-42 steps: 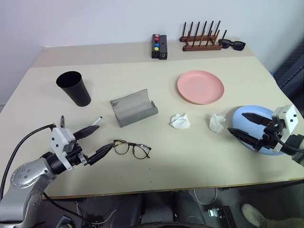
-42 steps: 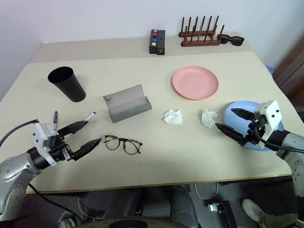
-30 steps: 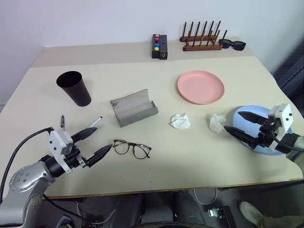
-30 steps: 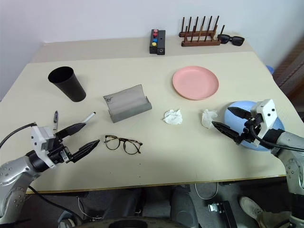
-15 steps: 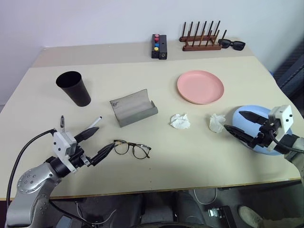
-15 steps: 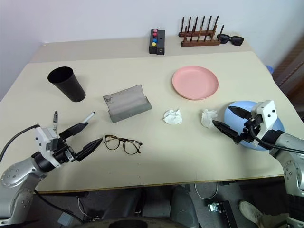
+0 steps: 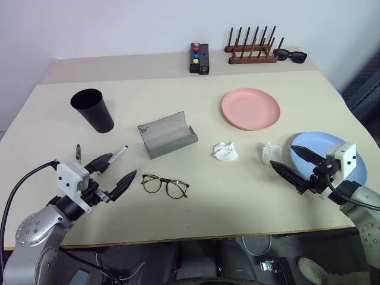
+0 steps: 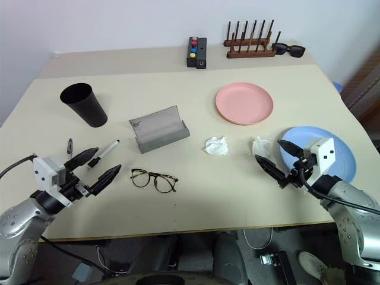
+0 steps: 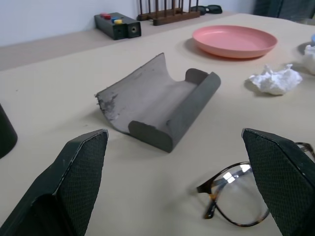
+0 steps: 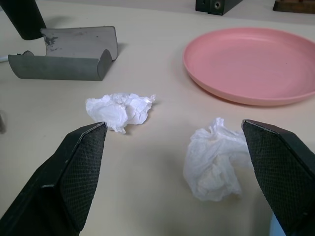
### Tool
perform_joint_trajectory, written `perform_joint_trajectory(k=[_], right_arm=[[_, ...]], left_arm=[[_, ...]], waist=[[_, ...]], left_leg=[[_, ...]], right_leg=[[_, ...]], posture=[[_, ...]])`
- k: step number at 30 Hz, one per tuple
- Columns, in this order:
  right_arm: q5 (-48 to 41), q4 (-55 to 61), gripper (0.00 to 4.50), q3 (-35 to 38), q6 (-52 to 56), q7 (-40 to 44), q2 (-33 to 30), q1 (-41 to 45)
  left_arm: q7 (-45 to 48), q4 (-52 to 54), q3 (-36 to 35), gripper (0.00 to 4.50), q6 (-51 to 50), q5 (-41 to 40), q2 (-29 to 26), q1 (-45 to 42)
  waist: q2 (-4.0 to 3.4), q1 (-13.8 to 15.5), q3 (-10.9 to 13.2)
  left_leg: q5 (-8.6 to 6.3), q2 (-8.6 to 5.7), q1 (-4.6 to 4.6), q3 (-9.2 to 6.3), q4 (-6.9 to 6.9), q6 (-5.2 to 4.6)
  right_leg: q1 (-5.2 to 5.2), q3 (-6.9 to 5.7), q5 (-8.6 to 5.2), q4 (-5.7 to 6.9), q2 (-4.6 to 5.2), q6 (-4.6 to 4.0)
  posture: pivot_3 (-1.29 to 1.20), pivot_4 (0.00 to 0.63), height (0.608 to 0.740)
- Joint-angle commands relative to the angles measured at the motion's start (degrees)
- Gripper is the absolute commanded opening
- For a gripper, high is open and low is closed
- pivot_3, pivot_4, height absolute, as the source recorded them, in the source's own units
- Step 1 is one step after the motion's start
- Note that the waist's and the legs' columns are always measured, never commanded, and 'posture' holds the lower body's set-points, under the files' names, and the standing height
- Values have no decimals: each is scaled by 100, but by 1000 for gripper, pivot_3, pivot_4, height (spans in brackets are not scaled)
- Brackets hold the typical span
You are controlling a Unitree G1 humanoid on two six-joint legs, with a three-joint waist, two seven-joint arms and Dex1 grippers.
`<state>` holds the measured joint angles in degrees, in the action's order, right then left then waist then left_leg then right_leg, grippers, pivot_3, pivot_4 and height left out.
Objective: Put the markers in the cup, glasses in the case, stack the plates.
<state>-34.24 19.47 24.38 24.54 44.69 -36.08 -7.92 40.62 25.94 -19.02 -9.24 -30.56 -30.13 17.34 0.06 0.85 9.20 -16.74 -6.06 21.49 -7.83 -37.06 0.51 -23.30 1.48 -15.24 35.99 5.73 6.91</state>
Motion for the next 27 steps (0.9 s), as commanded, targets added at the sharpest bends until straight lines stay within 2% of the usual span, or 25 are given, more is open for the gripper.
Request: perform_joint_trajectory(k=[1,6,12,17,23,25,27], right_arm=[[-43,1,4474,-32,-136,51,9,92],[-215,24,4474,133,-73,245,-185,90],[-170,-228,4474,147,-168,508,-313,85],[-64,-606,4474,9,-300,717,-480,413],[22,-789,4474,-208,-318,860,-551,740],[24,-771,4474,-251,-276,849,-571,831],[-60,-652,4474,-291,-162,831,-599,910]], left_arm=[[-169,344,-41,4459,-77,-83,34,5],[-473,609,-238,4459,-547,-365,-124,-300],[-893,712,-849,4459,-1215,-760,-439,-399],[-1676,870,-859,4459,-2102,-344,-765,-438],[-2352,793,-919,4459,-3767,-562,-1335,-1116],[-2338,582,-825,4459,-4328,-649,-1627,-1413],[-2161,411,-579,4459,-4386,-419,-1915,-1516]], waist=[[0,-1,0],[0,9,0],[-2,-12,1],[2,-6,5],[9,8,9],[8,-5,10],[6,-18,12]], left_leg=[[0,0,-1,0,0,0],[0,0,0,0,-1,0],[0,2,-1,-1,1,0],[0,0,-1,0,-2,0],[1,0,-1,-4,-2,1],[1,-1,-1,-4,-1,2],[1,-1,-1,-4,0,2]], right_leg=[[0,0,0,1,0,0],[0,-1,0,1,-1,0],[-4,0,0,4,-6,1],[0,0,0,4,-6,1],[-2,-3,1,8,-11,2],[-3,-2,1,9,-11,2],[-6,-2,1,11,-12,2]], posture=[[0,150,740],[0,150,740],[0,150,740],[0,150,740],[0,150,740],[0,150,740],[0,150,740]])
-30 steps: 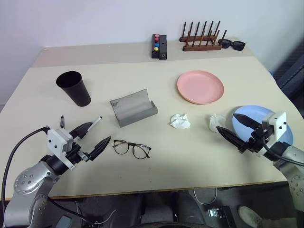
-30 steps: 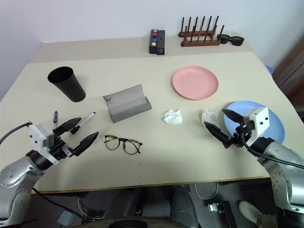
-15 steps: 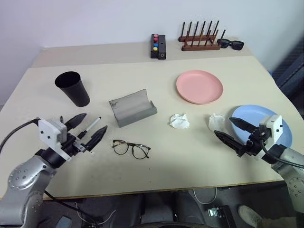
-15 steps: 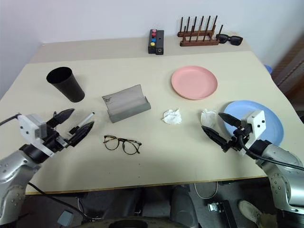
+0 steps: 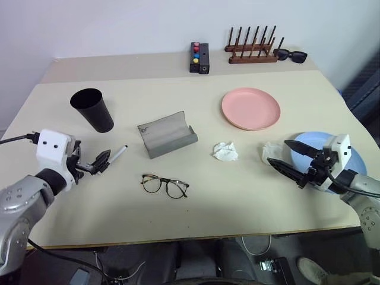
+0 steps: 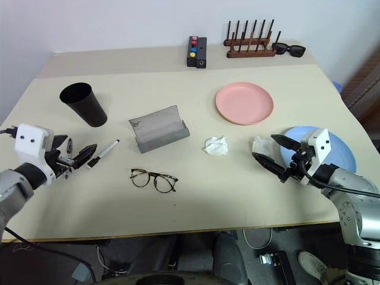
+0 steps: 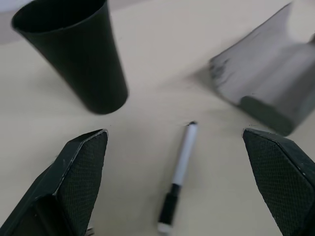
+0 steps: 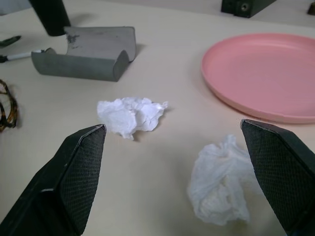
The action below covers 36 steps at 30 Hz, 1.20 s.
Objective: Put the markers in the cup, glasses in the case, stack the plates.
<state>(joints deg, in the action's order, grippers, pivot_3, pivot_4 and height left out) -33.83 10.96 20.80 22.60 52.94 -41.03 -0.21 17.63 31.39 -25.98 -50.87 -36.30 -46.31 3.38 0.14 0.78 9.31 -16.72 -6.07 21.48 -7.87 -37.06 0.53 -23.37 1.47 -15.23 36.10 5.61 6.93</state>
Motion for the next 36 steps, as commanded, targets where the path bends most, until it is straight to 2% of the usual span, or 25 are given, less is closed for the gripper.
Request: perform_joint_trajectory(k=[1,5,8,21,36], right_arm=[[-175,317,4474,33,127,-8,-111,182],[-538,734,4474,-120,503,225,-245,356],[-554,745,4474,-393,424,772,-421,479],[-12,-409,4474,-1573,-300,2055,-310,1736],[436,-1417,4474,-1838,-920,2389,-22,2376]], left_arm=[[235,-231,221,4459,-261,195,-387,-157],[630,-435,428,4459,-160,229,-461,-251],[864,-594,588,4459,-25,354,-506,-364],[1411,-1593,1250,4459,142,861,-525,-1114],[1875,-2162,1894,4459,391,1324,-413,-1264]], waist=[[-7,-15,3],[-14,-13,14],[-9,3,21],[-4,-7,26],[-6,-7,27]], left_leg=[[0,0,-1,1,2,1],[1,3,2,3,7,3],[1,3,4,3,4,3],[2,1,6,2,3,4],[6,1,7,1,3,12]], right_leg=[[-2,2,0,0,-1,0],[-8,4,0,0,4,-1],[-7,4,0,-2,6,-1],[-9,1,1,-1,8,0],[-13,3,1,2,8,0]], posture=[[0,150,740],[0,150,740],[0,150,740],[0,150,740],[0,150,740]])
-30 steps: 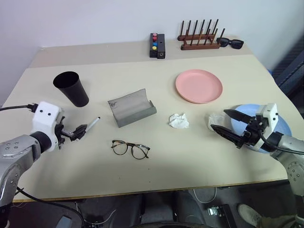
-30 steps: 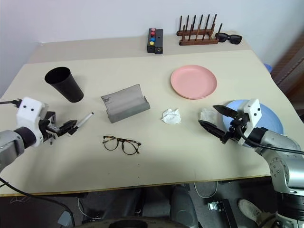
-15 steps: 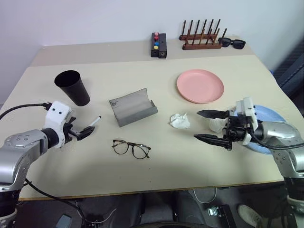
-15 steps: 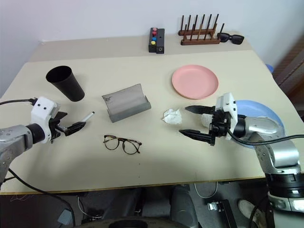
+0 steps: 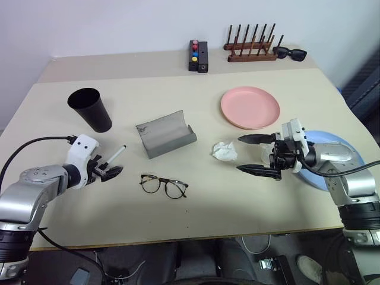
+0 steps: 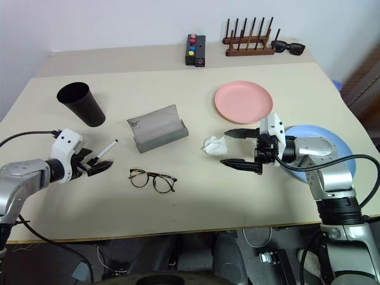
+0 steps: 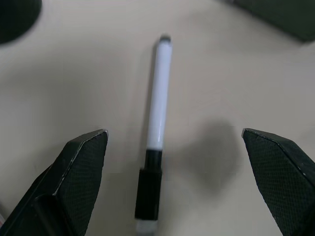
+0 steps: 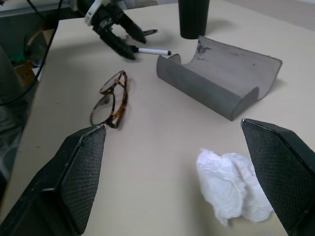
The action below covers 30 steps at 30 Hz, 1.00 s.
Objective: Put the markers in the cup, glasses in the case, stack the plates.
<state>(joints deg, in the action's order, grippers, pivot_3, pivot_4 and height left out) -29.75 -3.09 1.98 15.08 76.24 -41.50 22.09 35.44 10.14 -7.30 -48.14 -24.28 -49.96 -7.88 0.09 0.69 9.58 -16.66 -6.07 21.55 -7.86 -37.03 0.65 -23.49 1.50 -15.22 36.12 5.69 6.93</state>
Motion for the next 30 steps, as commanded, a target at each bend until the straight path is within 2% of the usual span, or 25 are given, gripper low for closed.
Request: perform_joint_trajectory(k=[1,10,13,14,20,30], right_arm=[[39,-27,4474,42,-189,65,40,154],[83,-81,4474,17,-313,66,137,206],[78,-87,4500,19,-322,87,150,241],[82,-96,4500,14,-332,96,153,253],[99,-140,4500,-6,-378,116,179,295],[142,-247,4500,-29,-433,103,218,372]], left_arm=[[116,-94,61,4459,109,156,-55,-157],[414,-671,664,4459,285,683,-109,-589],[549,-793,809,3639,340,811,-145,-654],[580,-837,845,3238,360,847,-144,-674],[630,-1078,998,199,401,991,-82,-739],[596,-860,643,199,480,924,-14,-587]], waist=[[0,3,0],[-6,14,-4],[-13,6,-7],[-14,8,-8],[-23,-2,-13],[-26,-7,-15]], left_leg=[[1,0,0,0,0,1],[1,-3,-6,-3,-3,1],[1,-3,-7,-3,-3,1],[1,-3,-8,-3,-2,1],[3,-2,-14,-5,-2,4],[3,-2,-14,-5,-2,4]], right_leg=[[0,0,0,1,0,0],[6,-3,1,8,0,0],[6,-2,1,9,0,0],[6,-2,1,9,0,0],[7,-2,1,17,-1,0],[5,-1,1,18,-2,0]], posture=[[0,150,740],[0,150,740],[0,150,740],[0,150,740],[0,150,740],[0,150,740]])
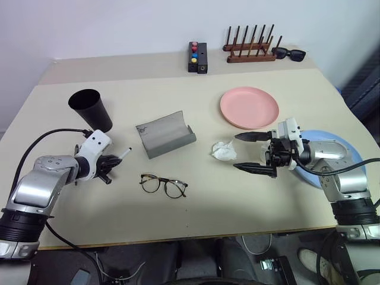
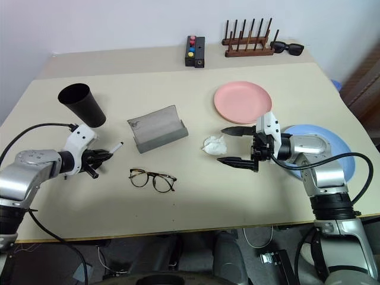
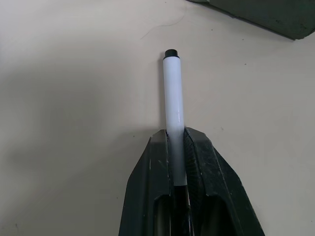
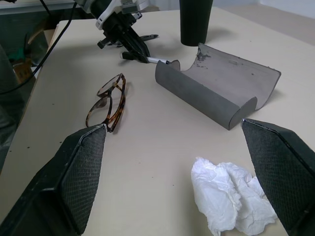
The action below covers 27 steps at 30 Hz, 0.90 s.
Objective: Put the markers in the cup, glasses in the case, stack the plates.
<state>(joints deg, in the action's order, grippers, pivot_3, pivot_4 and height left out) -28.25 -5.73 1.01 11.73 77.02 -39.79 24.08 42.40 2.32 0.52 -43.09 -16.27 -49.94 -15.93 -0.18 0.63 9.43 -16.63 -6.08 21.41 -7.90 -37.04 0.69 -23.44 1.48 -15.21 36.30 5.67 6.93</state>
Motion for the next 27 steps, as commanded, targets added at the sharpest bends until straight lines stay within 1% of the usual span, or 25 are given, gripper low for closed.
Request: perform_joint_trajectory(k=[1,5,8,10,14,17,20,22,24,27], right_arm=[[-1,-4,4500,58,-106,29,55,196],[46,-118,4500,40,-159,52,75,299],[79,-217,4500,30,-194,57,108,396],[101,-264,4500,0,-194,40,162,485],[133,-329,4500,-63,-188,14,291,640],[206,-402,4500,-121,-226,-19,413,785],[233,-462,4500,-147,-222,-28,506,944],[248,-534,4500,-168,-252,-29,602,1076],[221,-622,4500,-192,-284,-14,728,1164],[203,-714,4500,-198,-267,35,811,1207]], left_arm=[[-89,1,-243,199,56,88,-14,265],[-140,534,-1093,199,150,-335,117,412],[-311,909,-1802,199,718,-652,549,523],[-414,1196,-2133,199,797,-821,724,572],[-694,1562,-2272,199,1129,-775,924,494],[-1020,1766,-2236,199,956,-890,1064,195],[-1266,1776,-2183,199,1146,-737,1181,6],[-1598,1633,-2235,199,1497,-513,1351,-151],[-1867,1408,-2388,199,1936,-506,1660,-349],[-2002,1230,-2557,199,2619,-530,1962,-488]], waist=[[0,-12,0],[6,-45,6],[13,-28,10],[16,-16,12],[16,0,12],[19,9,14],[19,-2,13],[19,-2,13],[19,-8,13],[21,-5,14]], left_leg=[[0,0,1,0,0,0],[5,3,8,0,1,8],[16,3,19,0,-1,28],[17,2,20,2,-6,29],[17,2,18,3,-6,30],[17,1,19,3,-8,30],[17,1,19,3,-8,30],[19,1,19,3,-7,33],[21,1,19,4,-7,36],[22,2,19,4,-8,39]], right_leg=[[-1,0,0,0,-1,0],[-11,2,0,0,-3,0],[-17,1,0,-4,-1,0],[-15,1,0,-6,2,0],[-12,1,0,-7,1,0],[-11,0,0,-7,0,0],[-12,0,1,-6,-1,1],[-14,0,1,-6,-3,1],[-15,0,1,-7,-6,1],[-14,-1,1,-6,-6,1]], posture=[[0,150,740],[0,150,740],[0,150,740],[0,150,740],[0,150,740],[0,150,740],[0,150,740],[0,150,740],[0,150,740],[0,150,740]])
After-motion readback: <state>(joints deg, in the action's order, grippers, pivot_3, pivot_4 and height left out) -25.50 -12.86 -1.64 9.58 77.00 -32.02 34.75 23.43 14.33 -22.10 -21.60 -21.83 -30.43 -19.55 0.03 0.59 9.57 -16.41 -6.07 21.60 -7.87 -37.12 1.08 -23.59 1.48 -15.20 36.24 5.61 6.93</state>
